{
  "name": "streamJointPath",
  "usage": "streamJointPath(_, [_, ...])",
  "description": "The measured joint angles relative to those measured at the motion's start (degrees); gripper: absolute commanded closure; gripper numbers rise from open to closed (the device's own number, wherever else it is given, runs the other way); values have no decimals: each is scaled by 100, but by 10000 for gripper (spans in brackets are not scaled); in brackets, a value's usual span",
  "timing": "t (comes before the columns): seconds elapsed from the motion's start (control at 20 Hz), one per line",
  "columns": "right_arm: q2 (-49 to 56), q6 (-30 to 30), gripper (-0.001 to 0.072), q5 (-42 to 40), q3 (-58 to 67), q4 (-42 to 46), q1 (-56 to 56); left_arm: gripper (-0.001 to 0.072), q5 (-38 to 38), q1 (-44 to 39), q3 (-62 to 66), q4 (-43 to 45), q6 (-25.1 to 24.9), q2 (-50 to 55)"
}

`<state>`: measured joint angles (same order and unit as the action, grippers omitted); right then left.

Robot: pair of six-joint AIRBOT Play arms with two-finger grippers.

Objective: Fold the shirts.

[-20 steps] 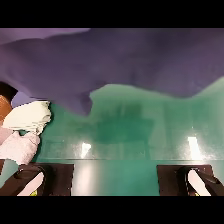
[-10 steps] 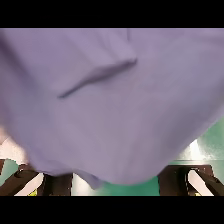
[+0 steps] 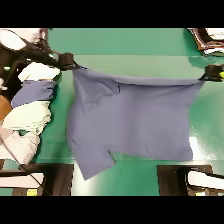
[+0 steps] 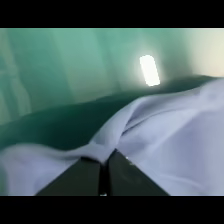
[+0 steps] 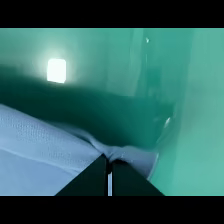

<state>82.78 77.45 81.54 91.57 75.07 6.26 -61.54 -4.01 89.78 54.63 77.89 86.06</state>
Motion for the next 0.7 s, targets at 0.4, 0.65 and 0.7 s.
streamJointPath(0.4, [1427,105,700,-291,1158,-70,-144,683,1445,149,490,44,-275,863])
streamJointPath(0.65, [1353,114,700,2,785,-70,-203,682,315,636,437,162,-426,933])
streamJointPath(0.7, [1259,114,700,-79,522,-70,-229,682,131,702,337,188,-466,935])
